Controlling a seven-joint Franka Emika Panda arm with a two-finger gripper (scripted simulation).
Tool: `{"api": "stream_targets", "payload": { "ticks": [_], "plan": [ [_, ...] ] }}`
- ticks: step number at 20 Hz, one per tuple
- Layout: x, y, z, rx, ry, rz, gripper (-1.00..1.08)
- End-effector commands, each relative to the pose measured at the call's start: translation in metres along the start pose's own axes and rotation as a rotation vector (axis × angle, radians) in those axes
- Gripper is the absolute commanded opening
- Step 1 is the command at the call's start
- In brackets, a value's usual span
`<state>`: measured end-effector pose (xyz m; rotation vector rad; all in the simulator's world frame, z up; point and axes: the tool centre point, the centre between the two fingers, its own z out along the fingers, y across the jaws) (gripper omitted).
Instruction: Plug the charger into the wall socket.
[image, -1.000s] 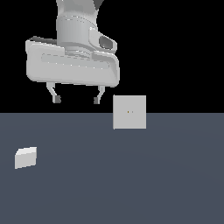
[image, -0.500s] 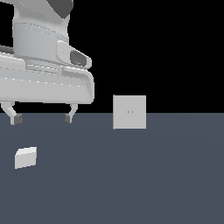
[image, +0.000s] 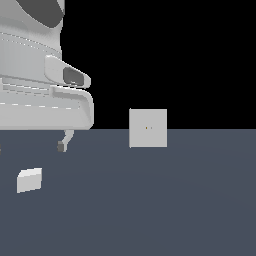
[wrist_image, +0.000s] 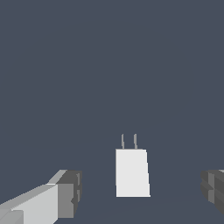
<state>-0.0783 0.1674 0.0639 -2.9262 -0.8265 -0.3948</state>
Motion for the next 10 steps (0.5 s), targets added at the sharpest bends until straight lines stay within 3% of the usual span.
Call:
{"api": "stream_targets", "payload": {
  "ticks": [1, 10],
  "plan": [
    [0.0, -0.002, 0.001, 0.0, 0.003, -0.005, 1.0],
    [-0.005, -0.001, 0.017, -0.001, 0.001, -0.004, 1.0]
  ]
}}
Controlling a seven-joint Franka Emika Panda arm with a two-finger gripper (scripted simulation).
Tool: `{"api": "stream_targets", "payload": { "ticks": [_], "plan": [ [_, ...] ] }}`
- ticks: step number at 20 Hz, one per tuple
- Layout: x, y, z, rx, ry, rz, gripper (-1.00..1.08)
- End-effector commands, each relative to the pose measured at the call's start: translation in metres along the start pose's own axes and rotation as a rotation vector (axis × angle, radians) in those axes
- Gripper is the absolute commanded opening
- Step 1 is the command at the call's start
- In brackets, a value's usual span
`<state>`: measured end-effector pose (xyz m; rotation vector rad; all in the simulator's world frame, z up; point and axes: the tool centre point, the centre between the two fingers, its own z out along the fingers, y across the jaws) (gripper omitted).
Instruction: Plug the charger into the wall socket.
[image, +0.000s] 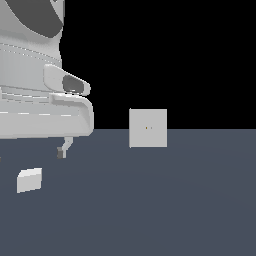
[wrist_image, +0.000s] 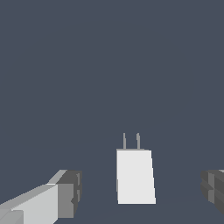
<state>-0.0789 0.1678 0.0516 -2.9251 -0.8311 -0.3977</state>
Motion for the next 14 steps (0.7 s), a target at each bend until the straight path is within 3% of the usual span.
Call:
{"api": "stream_targets", "payload": {
  "ticks": [1, 12, 13, 14],
  "plan": [
    [-0.003, 0.0, 0.009, 0.0, -0.001, -0.001, 1.0],
    [-0.011, 0.0, 0.038, -0.001, 0.0, -0.003, 1.0],
    [-0.011, 0.0, 0.038, -0.001, 0.0, -0.003, -1.0],
    [-0.011, 0.0, 0.038, -0.001, 0.0, -0.003, -1.0]
  ]
}}
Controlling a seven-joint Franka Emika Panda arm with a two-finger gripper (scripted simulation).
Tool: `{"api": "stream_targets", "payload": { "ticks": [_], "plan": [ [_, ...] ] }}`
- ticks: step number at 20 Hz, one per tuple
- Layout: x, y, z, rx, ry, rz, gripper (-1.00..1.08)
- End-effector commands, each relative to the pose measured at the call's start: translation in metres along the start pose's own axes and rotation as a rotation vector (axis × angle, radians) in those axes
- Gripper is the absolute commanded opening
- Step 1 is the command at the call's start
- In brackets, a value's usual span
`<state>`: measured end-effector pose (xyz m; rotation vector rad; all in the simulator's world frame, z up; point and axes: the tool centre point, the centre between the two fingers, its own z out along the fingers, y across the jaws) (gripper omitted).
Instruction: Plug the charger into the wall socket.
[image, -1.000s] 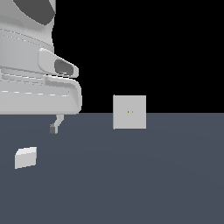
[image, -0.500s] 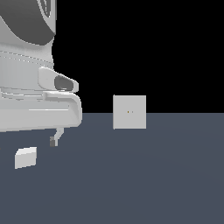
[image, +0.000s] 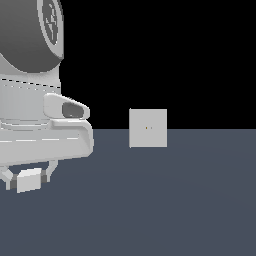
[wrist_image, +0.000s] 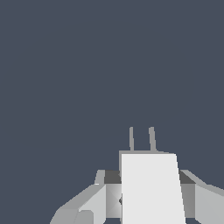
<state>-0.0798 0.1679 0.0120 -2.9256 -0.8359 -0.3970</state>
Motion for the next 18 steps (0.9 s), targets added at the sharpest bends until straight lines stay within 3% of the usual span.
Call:
{"api": "stream_targets", "payload": {
  "ticks": [1, 11, 18],
  "plan": [
    [0.0, 0.0, 0.0, 0.0, 0.001, 0.0, -1.0],
    [0.0, 0.001, 0.0, -0.001, 0.001, 0.002, -1.0],
    [-0.002, 0.027, -0.011, -0.013, 0.001, 0.044, -1.0]
  ]
}}
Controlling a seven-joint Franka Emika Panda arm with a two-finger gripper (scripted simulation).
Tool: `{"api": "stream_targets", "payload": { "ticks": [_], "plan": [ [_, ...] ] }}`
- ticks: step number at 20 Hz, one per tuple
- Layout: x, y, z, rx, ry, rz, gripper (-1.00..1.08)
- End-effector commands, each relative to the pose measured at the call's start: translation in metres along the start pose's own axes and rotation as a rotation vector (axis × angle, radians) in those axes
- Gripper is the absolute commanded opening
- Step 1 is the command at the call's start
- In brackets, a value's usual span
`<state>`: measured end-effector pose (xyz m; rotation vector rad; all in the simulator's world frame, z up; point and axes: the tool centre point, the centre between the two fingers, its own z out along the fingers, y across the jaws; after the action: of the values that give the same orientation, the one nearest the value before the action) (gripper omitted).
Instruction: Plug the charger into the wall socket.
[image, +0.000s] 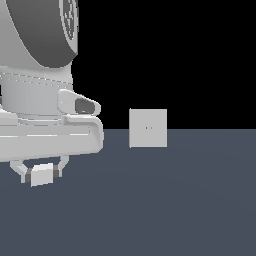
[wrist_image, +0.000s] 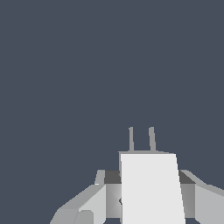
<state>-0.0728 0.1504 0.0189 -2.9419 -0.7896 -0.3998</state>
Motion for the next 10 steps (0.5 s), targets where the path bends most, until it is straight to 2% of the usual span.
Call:
{"api": "stream_targets", "payload": {
  "ticks": [1, 5, 10],
  "plan": [
    [-0.001, 0.015, -0.006, -0.007, 0.001, 0.024, -1.0],
    [-0.005, 0.047, -0.019, -0.022, 0.001, 0.078, -1.0],
    [-0.015, 0.102, -0.044, -0.048, 0.001, 0.173, -1.0]
  ]
}}
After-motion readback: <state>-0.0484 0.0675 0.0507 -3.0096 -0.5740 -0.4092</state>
